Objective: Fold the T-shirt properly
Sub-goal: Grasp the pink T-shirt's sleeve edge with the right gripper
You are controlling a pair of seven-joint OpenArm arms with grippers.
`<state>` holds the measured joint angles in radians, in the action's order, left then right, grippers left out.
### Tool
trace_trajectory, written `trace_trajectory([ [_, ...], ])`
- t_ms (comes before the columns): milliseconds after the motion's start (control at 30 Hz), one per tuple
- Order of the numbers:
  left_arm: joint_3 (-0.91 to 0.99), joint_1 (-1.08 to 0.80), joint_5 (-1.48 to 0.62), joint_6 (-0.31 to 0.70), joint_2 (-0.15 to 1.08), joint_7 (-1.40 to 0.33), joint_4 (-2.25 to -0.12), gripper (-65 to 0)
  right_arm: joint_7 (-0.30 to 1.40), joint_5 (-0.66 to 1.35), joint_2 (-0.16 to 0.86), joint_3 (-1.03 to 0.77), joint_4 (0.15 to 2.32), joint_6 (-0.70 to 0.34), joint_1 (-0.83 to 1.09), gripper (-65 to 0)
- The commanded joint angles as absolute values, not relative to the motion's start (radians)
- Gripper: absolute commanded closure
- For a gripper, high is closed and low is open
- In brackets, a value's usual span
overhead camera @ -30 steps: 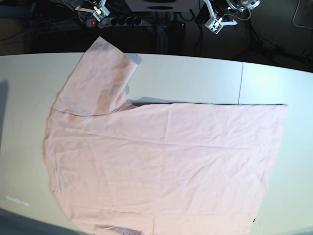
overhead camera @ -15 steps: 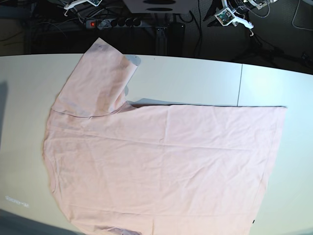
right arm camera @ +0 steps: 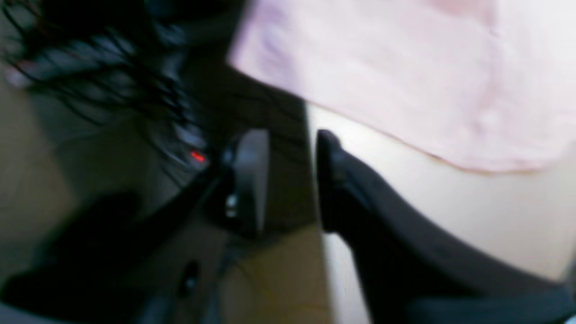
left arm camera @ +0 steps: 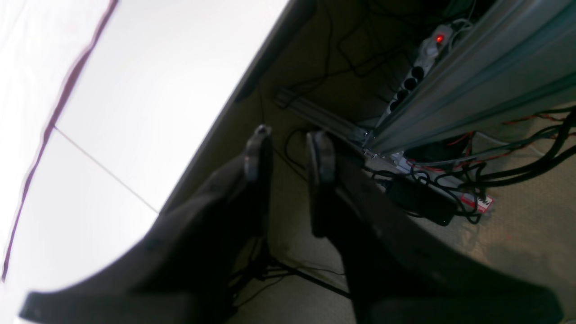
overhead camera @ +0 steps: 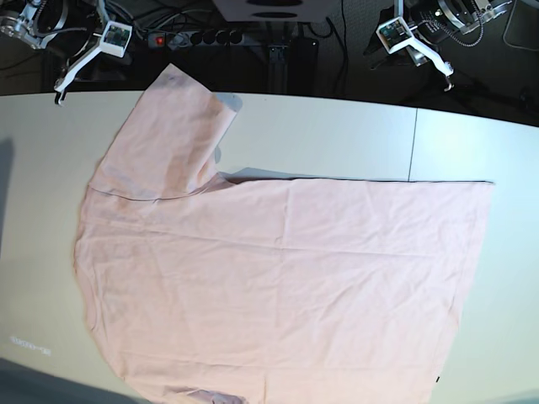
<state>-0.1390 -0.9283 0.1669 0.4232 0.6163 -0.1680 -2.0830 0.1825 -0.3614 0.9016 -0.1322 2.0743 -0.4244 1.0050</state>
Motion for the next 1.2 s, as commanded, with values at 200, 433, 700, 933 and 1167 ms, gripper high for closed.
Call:
trace_trajectory([
  [200, -0.137, -0.939, 0.162, 0.4, 0.624, -0.154, -2.101, -16.9, 0.171, -0.339, 1.078, -0.146, 1.985, -0.377, 0.874, -31.3],
  [433, -0.137, -0.936, 0.162, 0.4, 0.632, -0.154, -2.101, -16.9, 0.131, -0.333, 1.184, -0.092, 1.871, -0.377, 0.761, -31.3],
  [700, -0.137, -0.934, 0.162, 0.4, 0.632, -0.154, -2.101, -16.9, 0.111, -0.356, 1.207, 0.167, 1.773, -0.377, 0.566, -35.6],
  [933, -0.136, -0.934, 0.162, 0.4, 0.632, -0.166, -2.101, -16.9, 0.111, -0.387, 1.193, 0.471, 1.726, -0.378, 0.345, -35.6],
  [1167, -0.136, -0.934, 0.163, 0.4, 0.632, -0.169, -2.101, -16.9, 0.112, -0.39, 1.139, 0.654, 1.724, -0.379, 0.219, -35.6],
])
